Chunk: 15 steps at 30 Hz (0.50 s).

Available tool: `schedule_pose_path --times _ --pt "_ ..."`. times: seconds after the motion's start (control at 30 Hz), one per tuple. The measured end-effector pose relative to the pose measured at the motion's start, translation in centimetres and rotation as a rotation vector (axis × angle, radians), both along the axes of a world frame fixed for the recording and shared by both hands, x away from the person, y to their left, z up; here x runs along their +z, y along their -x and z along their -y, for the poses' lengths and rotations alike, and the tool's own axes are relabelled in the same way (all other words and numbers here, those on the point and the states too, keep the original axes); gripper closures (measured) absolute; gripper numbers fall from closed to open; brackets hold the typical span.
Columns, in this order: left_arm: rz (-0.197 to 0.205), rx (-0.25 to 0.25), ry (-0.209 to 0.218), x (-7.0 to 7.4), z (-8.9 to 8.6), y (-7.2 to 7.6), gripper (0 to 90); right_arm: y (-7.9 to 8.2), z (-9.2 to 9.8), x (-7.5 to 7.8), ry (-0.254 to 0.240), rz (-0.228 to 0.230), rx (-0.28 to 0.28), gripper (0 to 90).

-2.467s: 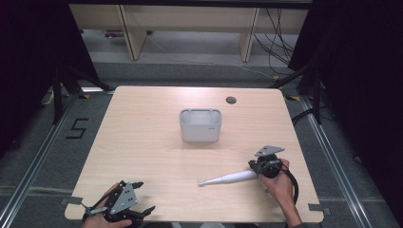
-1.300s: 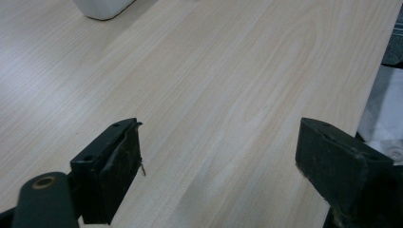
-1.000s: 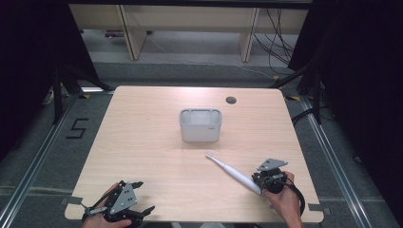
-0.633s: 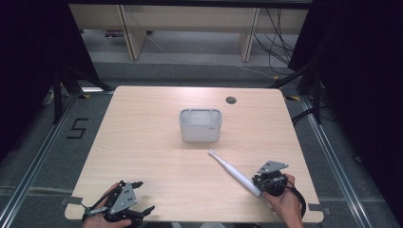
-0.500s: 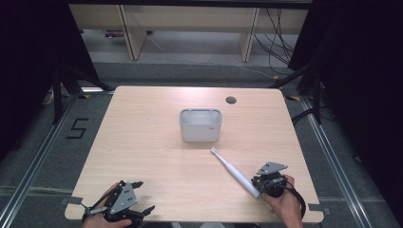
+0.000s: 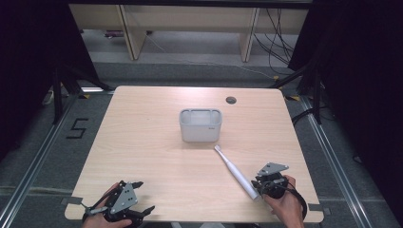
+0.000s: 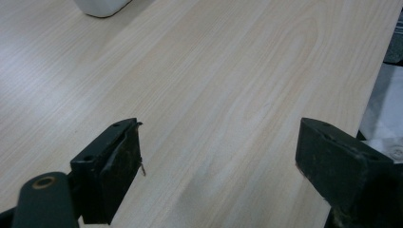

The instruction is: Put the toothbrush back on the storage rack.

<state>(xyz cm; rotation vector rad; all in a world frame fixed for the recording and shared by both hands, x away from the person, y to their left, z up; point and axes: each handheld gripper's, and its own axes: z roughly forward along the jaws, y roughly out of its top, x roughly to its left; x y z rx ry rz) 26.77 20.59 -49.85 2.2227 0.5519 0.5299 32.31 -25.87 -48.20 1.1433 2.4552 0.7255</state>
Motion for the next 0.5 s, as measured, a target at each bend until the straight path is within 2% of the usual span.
schedule_pose_path --times 0.1,0.13,0.23,0.27,0.3,0.33,0.43,0.5 --pt "-0.003 -0.005 -0.018 0.0 -0.1 0.0 14.7 -0.3 0.3 0.9 -0.012 0.004 -0.022 64.6" --pt "0.004 0.006 -0.002 -0.1 0.0 0.0 14.8 -0.4 0.2 1.2 -0.017 0.002 -0.023 62.8" --pt "0.008 0.002 -0.021 0.0 0.0 -0.1 14.7 -0.7 0.1 1.7 -0.020 -0.001 -0.016 61.1" --pt "-0.004 -0.003 -0.021 0.0 -0.1 0.0 14.7 -0.8 -0.1 1.9 -0.015 -0.003 -0.009 59.4" --pt "-0.010 -0.003 -0.004 -0.1 0.0 0.0 14.8 -0.9 -0.4 2.0 -0.013 -0.021 0.004 58.1" --pt "-0.005 0.002 -0.011 -0.1 0.0 -0.1 14.8 -1.2 -1.2 2.1 -0.016 -0.064 0.019 56.0" --pt "-0.008 0.001 -0.004 -0.1 0.0 0.0 14.8 -1.5 -1.7 2.2 -0.018 -0.081 0.036 55.6" --pt "-0.006 0.002 -0.016 -0.1 -0.1 -0.1 14.7 -2.0 -2.4 2.2 -0.010 -0.093 0.046 54.7"
